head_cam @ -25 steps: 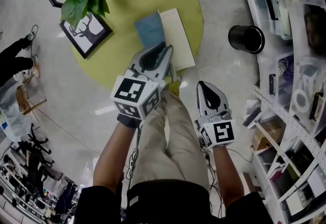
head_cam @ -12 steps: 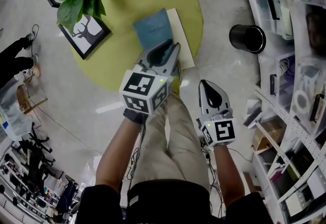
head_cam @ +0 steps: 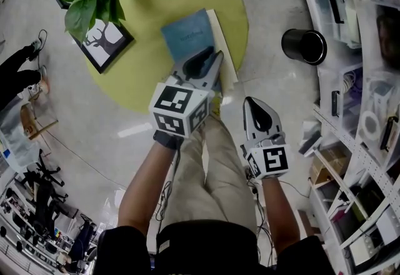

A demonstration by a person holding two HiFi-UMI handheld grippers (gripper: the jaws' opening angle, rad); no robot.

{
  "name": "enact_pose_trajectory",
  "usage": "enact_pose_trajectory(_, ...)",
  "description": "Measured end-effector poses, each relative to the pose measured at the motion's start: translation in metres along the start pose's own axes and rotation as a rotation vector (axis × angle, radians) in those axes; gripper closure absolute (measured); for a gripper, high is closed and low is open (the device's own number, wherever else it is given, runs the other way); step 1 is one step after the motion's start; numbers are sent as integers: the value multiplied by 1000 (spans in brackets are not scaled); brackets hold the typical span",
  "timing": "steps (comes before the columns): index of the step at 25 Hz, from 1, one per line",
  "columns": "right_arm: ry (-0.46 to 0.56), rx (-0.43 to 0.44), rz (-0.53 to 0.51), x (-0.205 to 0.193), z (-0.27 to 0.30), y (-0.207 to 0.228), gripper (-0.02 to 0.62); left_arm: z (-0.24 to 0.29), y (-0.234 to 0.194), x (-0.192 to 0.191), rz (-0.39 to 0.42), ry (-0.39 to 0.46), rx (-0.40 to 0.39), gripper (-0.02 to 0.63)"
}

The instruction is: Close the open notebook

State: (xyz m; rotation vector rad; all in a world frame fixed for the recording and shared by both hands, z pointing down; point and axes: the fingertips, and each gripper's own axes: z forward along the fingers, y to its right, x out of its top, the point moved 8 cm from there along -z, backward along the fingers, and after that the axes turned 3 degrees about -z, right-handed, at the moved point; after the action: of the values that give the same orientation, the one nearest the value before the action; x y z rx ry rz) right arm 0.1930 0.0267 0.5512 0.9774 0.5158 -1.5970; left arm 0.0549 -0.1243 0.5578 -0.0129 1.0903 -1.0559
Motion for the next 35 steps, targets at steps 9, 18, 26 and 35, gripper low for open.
enact_pose_trajectory(9,-2,-17,6,-2,-2,7,594,11,0,-4,-10,-11,5,511)
enact_pose_trajectory(18,0,-26,21,-5,-3,8,594,18,0,-7,-13,-14,7,508)
enact_pose_trajectory(26,1,-38,27,-8,-5,12,594,25,-1,-9,-21,-19,4,503)
enact_pose_trajectory(35,24,-42,5,2,-4,8,594,18,0,-20,-25,-48,-55,456)
